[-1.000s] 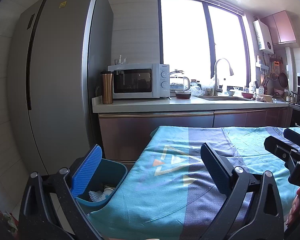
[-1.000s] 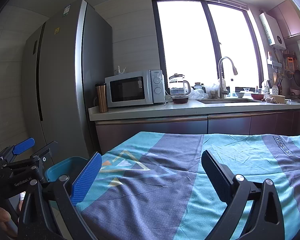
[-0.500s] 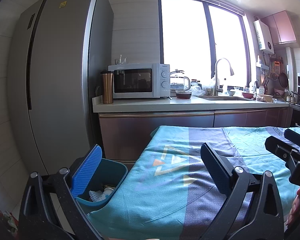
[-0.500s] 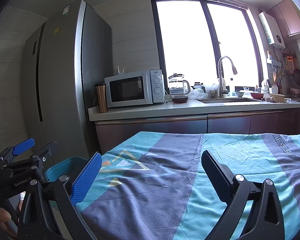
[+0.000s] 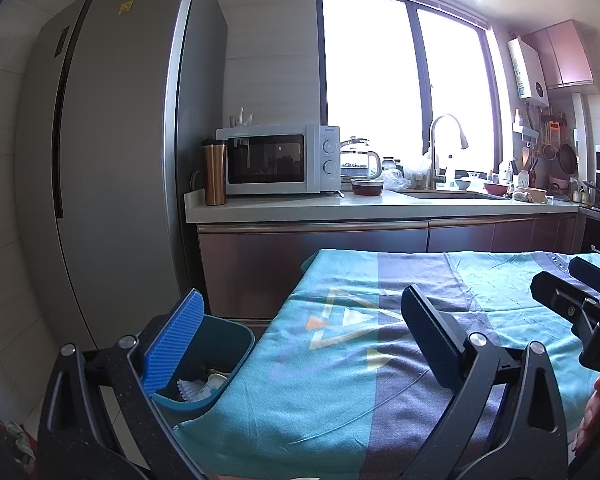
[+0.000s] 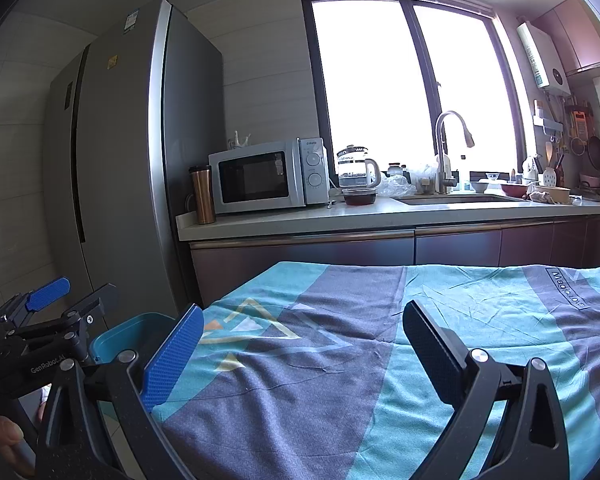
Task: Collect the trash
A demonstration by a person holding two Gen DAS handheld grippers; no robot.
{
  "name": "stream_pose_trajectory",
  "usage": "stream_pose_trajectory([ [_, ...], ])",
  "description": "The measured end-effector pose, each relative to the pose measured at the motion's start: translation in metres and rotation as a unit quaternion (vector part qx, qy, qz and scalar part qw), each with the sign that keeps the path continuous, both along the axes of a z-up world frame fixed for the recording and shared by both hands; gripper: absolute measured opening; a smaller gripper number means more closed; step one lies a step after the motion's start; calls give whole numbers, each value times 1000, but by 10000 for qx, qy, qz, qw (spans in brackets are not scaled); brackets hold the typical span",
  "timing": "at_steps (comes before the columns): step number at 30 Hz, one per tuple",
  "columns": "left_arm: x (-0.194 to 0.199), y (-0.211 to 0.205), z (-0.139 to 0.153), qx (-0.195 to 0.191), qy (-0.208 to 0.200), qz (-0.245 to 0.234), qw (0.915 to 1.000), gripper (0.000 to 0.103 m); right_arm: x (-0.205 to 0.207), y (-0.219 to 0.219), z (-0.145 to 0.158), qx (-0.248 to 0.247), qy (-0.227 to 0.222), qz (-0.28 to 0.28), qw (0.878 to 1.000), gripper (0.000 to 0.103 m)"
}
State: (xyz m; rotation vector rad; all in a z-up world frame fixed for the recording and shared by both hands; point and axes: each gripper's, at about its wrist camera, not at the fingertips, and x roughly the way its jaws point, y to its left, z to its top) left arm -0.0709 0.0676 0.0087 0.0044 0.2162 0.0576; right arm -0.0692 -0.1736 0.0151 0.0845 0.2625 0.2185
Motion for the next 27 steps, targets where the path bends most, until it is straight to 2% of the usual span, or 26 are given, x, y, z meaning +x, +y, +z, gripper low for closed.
stream_pose_trajectory([
  [27,0,-4,-4,9,33,-7,10000,97,0,0,-1,31,13,-10,10000,97],
])
